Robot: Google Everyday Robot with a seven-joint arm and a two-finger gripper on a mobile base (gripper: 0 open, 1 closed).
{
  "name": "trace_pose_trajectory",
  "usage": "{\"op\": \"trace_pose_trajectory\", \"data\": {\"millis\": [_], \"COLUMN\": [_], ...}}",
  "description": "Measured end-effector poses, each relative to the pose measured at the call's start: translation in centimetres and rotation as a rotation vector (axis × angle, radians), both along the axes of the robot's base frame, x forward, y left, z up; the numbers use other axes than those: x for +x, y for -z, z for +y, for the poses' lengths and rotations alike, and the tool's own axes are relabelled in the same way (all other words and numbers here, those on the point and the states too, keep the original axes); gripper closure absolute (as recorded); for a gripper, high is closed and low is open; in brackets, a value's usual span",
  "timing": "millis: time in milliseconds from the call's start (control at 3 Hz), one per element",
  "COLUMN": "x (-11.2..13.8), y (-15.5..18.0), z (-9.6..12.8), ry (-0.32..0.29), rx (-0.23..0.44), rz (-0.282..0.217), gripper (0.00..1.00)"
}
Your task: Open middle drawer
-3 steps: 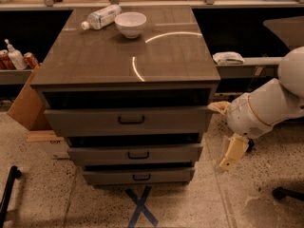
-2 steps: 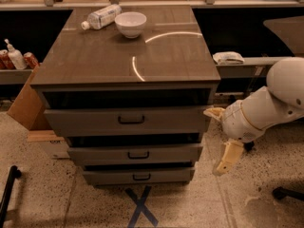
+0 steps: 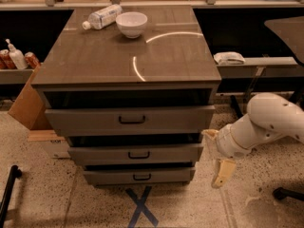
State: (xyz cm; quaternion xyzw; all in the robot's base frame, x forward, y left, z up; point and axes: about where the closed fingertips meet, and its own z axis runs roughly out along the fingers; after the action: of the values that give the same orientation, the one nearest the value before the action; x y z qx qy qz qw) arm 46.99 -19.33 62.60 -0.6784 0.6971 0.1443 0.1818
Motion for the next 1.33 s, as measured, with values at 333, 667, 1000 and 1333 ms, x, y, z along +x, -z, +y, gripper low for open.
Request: {"op": "trace_pose_trajectory", "data": {"millis": [333, 667, 1000, 1333], "x": [0.9, 1.1, 3.0, 4.9], "y": [6.6, 7.3, 10.4, 11.8], "z": [0.1, 0.3, 1.8, 3.3], "ry": [-0.001, -0.004, -0.027, -0.051], "rx": [-0.011, -0.018, -0.018, 0.002], "rz": [0.014, 0.016, -0.014, -0.081], "gripper": [0.00, 0.00, 0.00, 0.00]}}
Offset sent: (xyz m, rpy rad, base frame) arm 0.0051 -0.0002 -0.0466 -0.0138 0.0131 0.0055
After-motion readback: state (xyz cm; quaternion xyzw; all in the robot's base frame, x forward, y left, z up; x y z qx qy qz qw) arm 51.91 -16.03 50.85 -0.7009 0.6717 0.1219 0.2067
